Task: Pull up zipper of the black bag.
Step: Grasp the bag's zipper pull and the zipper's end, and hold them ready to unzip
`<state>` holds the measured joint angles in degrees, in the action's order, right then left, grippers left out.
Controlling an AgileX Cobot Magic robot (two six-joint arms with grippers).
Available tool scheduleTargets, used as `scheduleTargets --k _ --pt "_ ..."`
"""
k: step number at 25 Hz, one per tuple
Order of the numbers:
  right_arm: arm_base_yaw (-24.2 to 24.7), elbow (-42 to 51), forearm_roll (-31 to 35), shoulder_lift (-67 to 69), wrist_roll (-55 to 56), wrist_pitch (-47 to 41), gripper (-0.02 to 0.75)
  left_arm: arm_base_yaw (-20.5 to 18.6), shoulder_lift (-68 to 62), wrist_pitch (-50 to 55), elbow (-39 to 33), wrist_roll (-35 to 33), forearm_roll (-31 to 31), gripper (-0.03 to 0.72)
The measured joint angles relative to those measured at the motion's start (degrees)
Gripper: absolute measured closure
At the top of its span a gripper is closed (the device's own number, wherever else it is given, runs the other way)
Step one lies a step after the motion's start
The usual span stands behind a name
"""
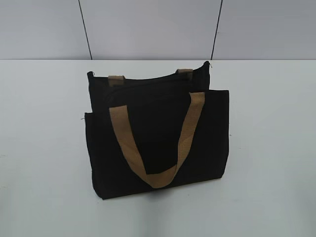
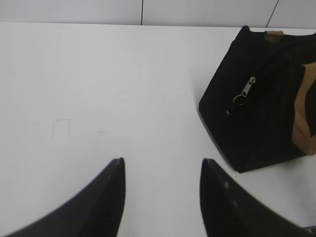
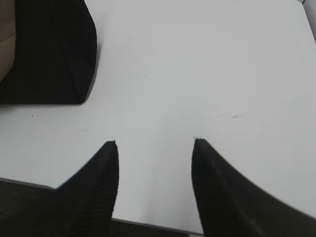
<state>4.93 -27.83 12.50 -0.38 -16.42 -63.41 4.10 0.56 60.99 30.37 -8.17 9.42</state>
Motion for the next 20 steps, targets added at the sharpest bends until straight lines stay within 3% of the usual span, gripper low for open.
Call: scheduleTargets --k 20 --pt "0.0 0.0 0.0 0.0 0.0 0.0 0.358 0.0 0.0 0.0 0.0 0.0 0.0 0.316"
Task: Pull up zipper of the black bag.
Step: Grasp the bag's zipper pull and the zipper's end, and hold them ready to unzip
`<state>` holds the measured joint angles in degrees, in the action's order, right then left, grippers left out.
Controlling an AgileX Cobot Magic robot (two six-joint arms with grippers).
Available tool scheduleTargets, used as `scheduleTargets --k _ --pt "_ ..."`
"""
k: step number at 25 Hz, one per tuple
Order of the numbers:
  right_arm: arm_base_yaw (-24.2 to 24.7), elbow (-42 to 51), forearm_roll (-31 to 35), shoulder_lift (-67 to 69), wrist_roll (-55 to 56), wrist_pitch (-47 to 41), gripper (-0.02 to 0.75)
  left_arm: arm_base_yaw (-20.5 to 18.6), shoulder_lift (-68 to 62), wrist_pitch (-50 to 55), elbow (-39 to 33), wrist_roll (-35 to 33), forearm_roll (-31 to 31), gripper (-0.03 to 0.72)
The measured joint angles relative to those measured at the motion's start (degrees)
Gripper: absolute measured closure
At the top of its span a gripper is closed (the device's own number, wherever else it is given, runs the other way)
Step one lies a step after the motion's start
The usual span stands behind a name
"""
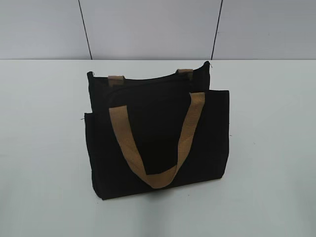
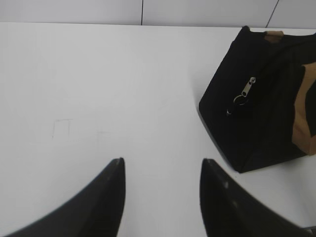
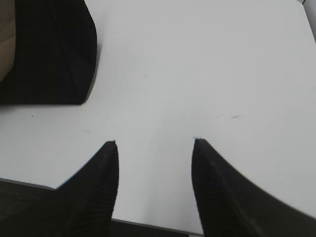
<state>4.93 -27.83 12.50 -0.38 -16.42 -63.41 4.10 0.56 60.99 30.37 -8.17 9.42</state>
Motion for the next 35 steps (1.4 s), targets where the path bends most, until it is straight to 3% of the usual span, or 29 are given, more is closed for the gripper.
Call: scheduleTargets --k 15,19,26,29,35 --pt "0.0 0.0 0.0 0.0 1.8 0.2 0.358 0.0 -1.4 -0.2 0.0 0.1 -0.1 0.323" --pt "0.0 -0.6 0.0 3.7 3.8 0.8 0.358 0.0 -8.8 -2.1 0.7 0.1 -0.1 0.323" --pt "-0.9 -7.4 1.2 17.6 3.3 6.4 0.358 0.0 -29.2 -15.3 1.8 -7.0 1.6 0.323" --pt "-2.1 -9.8 1.3 23.6 2.3 6.6 0.358 0.0 -39.9 -21.3 1.8 -17.1 9.5 0.324" --pt "-3.9 -15.3 1.8 34.1 -1.9 6.6 0.358 0.0 -59.4 -25.1 2.0 -58.7 34.6 0.323"
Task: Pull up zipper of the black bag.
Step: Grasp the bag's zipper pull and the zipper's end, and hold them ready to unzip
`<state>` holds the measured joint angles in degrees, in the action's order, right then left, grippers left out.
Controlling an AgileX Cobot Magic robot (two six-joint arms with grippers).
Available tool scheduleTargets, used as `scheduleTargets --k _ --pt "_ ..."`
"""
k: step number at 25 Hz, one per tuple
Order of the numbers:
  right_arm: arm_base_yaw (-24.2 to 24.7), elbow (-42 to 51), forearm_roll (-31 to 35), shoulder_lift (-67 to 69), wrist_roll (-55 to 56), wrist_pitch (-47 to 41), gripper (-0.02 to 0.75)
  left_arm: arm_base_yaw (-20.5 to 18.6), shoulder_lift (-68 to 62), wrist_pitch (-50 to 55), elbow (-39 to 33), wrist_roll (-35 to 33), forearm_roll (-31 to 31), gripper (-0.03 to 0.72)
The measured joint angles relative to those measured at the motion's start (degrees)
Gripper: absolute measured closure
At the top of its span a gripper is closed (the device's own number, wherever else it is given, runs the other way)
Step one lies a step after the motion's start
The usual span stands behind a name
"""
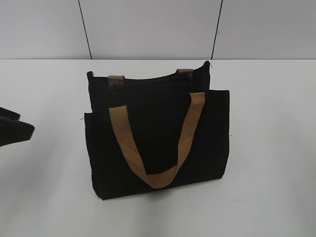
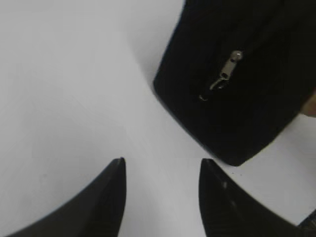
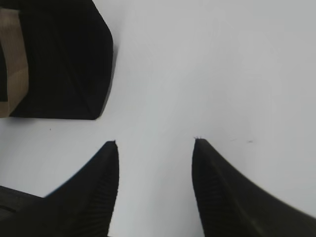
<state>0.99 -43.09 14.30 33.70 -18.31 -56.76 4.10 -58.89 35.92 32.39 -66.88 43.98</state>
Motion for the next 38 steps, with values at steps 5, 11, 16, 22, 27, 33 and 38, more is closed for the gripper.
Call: scheduleTargets --k 5,11,16,22,27,33,38 --pt "0.0 -3.4 2.5 3.6 -3.8 0.4 0.358 0.0 -12.9 -0.6 0.2 -28.5 17.9 0.324" --pt "0.0 -3.7 4.8 5.0 -4.9 0.6 0.358 0.0 -26.3 4.0 0.2 -61.4 32.9 0.321" --pt "0.0 -3.7 5.1 5.0 -5.0 0.6 0.358 0.0 -35.1 5.7 0.2 -75.8 43.8 0.279" --pt "0.0 -3.7 5.3 5.0 -5.0 0.6 0.358 0.1 -41.7 10.0 0.4 -84.4 50.9 0.268" --pt "0.0 -3.7 5.4 5.0 -5.0 0.1 0.358 0.1 -44.5 12.5 2.2 -85.3 52.9 0.267" --pt "0.0 -3.7 5.5 5.0 -5.0 -0.2 0.358 0.1 -46.8 13.7 2.5 -86.4 53.8 0.267" --pt "0.0 -3.7 5.5 5.0 -5.0 -0.5 0.358 0.6 -47.9 14.4 4.1 -86.8 54.7 0.267"
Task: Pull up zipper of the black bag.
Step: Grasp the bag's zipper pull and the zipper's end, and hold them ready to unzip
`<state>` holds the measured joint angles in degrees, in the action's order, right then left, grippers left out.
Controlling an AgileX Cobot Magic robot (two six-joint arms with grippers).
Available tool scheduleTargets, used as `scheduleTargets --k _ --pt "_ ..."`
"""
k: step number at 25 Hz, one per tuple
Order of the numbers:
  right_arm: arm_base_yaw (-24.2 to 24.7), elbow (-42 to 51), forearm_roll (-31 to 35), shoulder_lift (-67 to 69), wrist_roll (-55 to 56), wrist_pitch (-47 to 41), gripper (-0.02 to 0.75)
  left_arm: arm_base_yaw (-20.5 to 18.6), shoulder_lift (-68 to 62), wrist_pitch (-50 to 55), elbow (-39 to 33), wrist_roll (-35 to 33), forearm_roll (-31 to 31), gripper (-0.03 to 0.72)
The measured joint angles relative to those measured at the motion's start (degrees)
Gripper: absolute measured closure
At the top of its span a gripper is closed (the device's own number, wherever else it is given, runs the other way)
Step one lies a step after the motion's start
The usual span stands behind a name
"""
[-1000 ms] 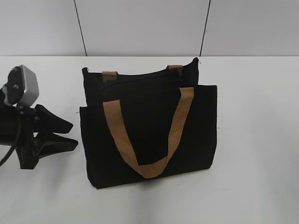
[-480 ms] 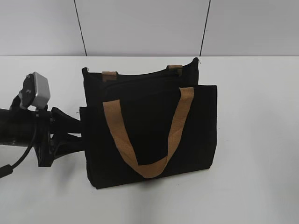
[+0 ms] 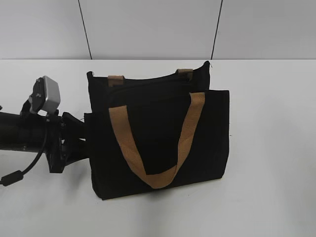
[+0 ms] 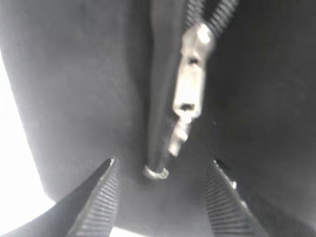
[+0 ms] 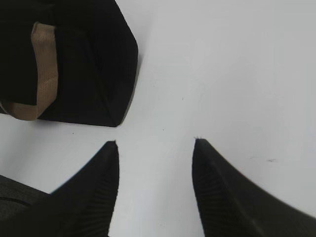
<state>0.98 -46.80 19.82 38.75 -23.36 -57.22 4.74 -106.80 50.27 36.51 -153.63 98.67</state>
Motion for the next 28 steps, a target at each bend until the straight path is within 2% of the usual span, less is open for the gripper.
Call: scheduleTargets --k 5,12,17,22,28 --pt "0.0 0.0 0.0 0.0 0.0 -0.3 0.358 2.4 -0.5 -1.4 1.0 0.0 0.3 0.267" --pt "0.0 0.0 0.0 0.0 0.0 -0.5 0.358 2.9 -0.5 -3.7 1.2 0.0 0.6 0.284" --pt "0.0 0.0 0.0 0.0 -0.1 -0.6 0.358 3.0 -0.5 -3.6 1.2 0.0 0.6 0.400" --pt "0.0 0.0 0.2 0.0 -0.1 0.8 0.358 3.3 -0.5 -3.6 1.2 0.0 0.6 0.618" --pt "0.0 -0.2 5.3 1.2 -6.7 2.4 0.373 3.3 1.0 -4.5 1.2 0.0 0.6 0.621"
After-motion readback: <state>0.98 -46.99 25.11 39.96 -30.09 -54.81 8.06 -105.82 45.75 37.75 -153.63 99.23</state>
